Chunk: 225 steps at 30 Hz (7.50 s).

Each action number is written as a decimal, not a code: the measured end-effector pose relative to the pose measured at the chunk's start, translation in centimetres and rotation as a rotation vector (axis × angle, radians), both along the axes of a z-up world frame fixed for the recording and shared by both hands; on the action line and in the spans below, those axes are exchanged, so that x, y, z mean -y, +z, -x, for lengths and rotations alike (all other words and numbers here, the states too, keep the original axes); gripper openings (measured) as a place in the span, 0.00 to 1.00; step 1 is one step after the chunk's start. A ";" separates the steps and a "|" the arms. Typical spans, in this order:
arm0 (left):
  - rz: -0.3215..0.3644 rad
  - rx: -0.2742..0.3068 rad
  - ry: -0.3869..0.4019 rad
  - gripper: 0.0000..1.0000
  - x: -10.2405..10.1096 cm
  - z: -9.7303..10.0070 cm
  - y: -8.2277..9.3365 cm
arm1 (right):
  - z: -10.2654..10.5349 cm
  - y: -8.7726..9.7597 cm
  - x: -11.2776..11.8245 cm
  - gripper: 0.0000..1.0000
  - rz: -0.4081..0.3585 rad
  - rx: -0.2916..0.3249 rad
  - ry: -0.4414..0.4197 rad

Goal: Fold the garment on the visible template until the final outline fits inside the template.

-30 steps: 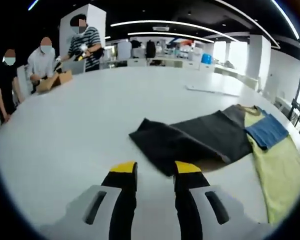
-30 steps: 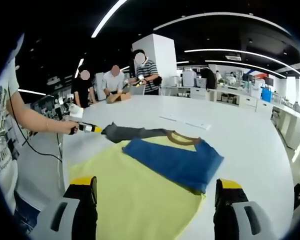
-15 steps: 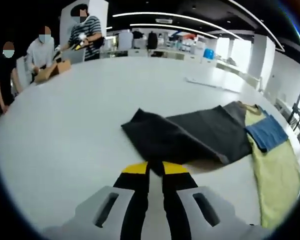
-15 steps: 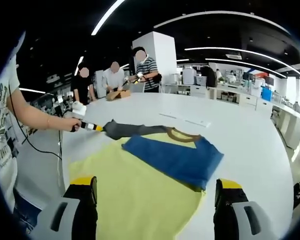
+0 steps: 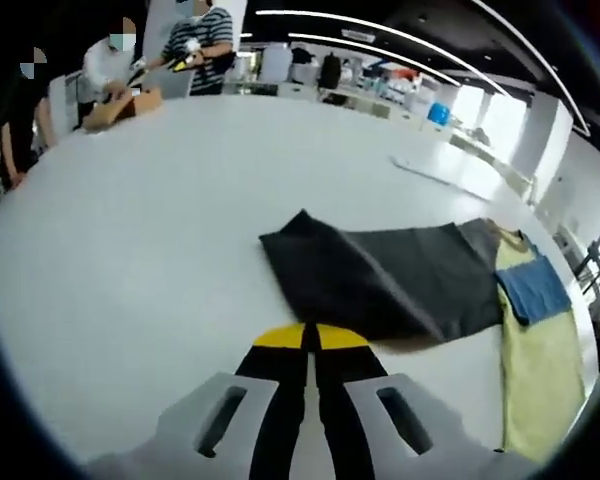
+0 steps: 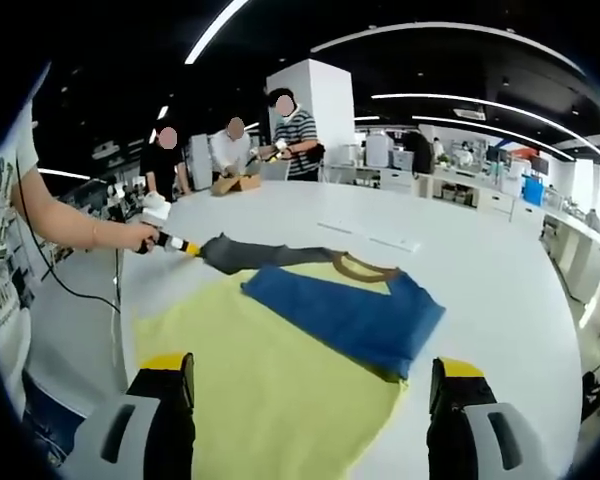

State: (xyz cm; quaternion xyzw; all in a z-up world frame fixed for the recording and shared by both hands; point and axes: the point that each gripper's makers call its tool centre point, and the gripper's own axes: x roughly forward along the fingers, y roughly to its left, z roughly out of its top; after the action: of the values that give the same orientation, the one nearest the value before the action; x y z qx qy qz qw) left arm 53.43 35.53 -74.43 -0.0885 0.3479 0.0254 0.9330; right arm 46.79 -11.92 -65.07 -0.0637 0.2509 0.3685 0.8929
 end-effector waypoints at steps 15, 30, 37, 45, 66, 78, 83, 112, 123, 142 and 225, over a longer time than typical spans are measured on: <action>-0.021 0.005 0.012 0.00 -0.2 0.6 1.7 | 0.2 0.0 -0.1 0.99 0.002 0.002 0.012; -0.023 0.063 -0.044 0.00 1.1 0.1 4.0 | 0.4 0.2 -0.3 0.99 -0.004 0.016 0.025; 0.005 0.114 -0.080 0.00 2.8 -0.9 5.9 | 0.6 0.3 -0.3 0.99 -0.004 0.016 0.027; 0.028 0.168 -0.142 0.00 5.3 -2.3 8.2 | 0.8 0.4 -0.2 0.99 0.000 0.024 0.026; 0.036 0.247 -0.313 0.00 12.8 -5.2 12.4 | 1.3 0.4 -0.1 0.99 0.011 0.024 0.030; 0.064 0.289 -0.399 0.00 17.5 -6.4 14.0 | 1.6 0.4 0.1 0.99 0.019 0.026 0.027; 0.081 0.304 -0.428 0.00 19.3 -6.8 14.5 | 1.7 0.4 0.2 0.99 0.019 0.026 0.025; 0.187 0.285 -0.525 0.00 29.2 -7.6 12.9 | 2.1 0.2 0.5 0.99 0.012 0.023 0.012; 0.156 0.260 -0.566 0.00 32.6 -7.7 10.5 | 2.1 -0.4 0.8 0.99 0.016 0.010 0.000; 0.040 0.188 -0.726 0.00 37.1 -6.5 5.8 | 1.9 -1.0 1.6 0.99 0.013 -0.006 -0.023; 0.053 0.129 -0.617 0.00 33.2 -6.6 2.8 | 2.2 -1.2 2.2 0.99 -0.013 0.004 -0.046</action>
State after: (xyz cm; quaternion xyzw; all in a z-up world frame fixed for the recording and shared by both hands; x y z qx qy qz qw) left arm 60.08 2.31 -71.60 -0.0047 0.2990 -0.2738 0.9141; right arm 44.64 -14.13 -66.24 -0.0530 0.2480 0.3491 0.9021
